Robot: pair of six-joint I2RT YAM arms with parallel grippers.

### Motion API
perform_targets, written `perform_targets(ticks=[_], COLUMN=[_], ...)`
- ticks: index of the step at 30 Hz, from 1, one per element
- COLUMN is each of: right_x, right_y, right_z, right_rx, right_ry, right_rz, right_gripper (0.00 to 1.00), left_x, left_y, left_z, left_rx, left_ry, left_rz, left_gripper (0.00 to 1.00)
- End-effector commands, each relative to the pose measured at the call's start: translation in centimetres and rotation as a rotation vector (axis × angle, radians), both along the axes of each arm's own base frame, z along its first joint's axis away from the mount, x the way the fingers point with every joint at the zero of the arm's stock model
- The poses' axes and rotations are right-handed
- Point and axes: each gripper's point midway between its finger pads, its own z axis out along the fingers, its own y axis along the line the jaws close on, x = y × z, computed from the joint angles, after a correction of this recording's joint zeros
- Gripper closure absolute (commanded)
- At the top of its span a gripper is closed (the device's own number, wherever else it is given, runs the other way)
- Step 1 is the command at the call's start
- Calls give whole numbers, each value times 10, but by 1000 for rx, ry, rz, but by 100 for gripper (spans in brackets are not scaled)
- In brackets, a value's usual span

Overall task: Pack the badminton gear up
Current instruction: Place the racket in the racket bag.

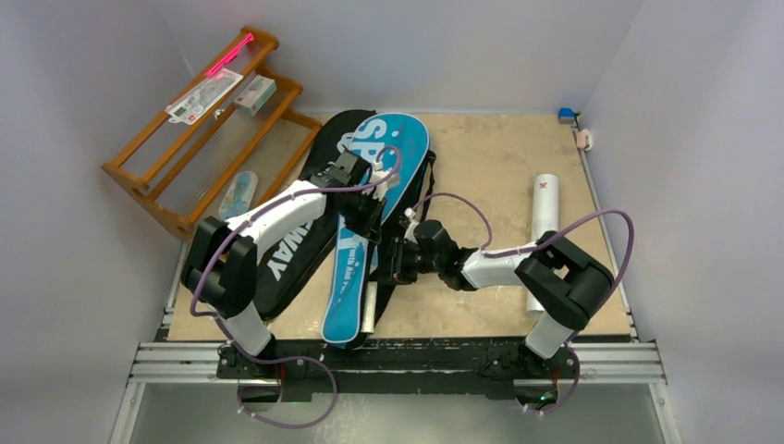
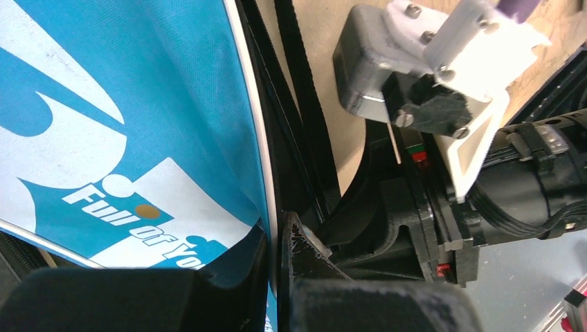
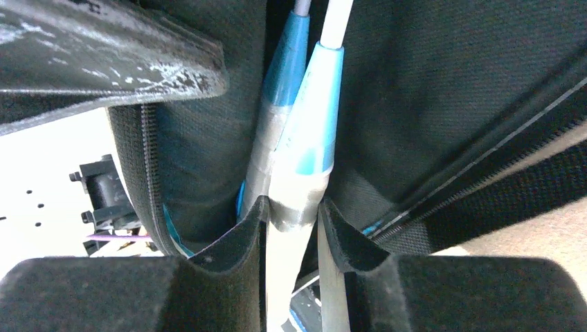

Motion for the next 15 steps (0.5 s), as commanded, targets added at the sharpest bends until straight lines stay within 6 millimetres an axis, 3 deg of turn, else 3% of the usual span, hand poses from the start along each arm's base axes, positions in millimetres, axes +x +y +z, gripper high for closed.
perform_targets(ticks=[1, 8, 11, 15], right_x=[20, 33, 31, 23], right_y=[27, 40, 39, 28], right_z=[39, 39, 27, 19], right_rx=[133, 230, 212, 183], right_ry=[-112, -143, -122, -107], right_rz=[16, -21, -16, -30], right_gripper=[85, 85, 69, 53], left_x=[-5, -22, -16, 2], left_y=[-26, -42, -37, -19], left_z=[32, 61, 55, 29], left_rx=[-158, -309, -269, -112], left_ry=[7, 33, 5, -29], left_rz=[-77, -162, -137, -44], left_gripper=[100, 100, 100, 100])
